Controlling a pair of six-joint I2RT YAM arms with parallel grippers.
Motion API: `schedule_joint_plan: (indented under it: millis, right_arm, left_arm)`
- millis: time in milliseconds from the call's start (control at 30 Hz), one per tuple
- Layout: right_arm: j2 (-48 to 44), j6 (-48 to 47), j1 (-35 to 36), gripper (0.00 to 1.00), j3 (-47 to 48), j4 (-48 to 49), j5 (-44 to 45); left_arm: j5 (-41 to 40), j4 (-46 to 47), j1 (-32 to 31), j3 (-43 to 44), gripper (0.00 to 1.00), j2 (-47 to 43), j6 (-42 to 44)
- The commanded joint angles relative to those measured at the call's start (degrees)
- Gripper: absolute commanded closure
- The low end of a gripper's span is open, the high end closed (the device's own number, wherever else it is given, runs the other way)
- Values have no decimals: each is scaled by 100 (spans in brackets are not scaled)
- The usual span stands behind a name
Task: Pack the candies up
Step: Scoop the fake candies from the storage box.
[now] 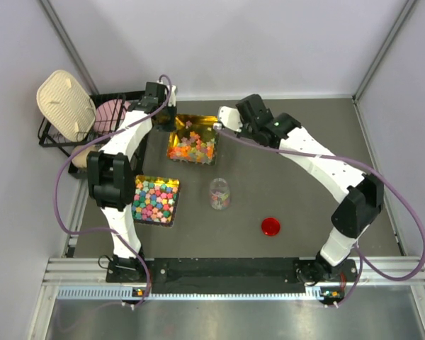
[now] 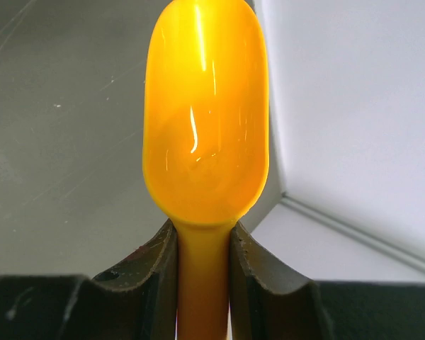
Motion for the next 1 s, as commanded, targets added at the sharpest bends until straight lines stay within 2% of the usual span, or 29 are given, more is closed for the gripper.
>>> schedule_joint_plan:
  millis: [0,367,733,967]
  right_arm:
    - [-316,-596,546,100,364,272,663]
    - [315,-1695,1504,100,838,272,989]
    - [1221,-2442,1681,100,1260,272,1297]
    - [1468,-2820,1751,100,1146,272,1411]
  left_arm:
    - [128,197,-13,125,100,-137,-142]
    - [-276,144,-83,168,100,-5,-80]
    - [-715,179,-338,186,100,-5,7]
    - [-1093,232,-461,177,100,-75,69]
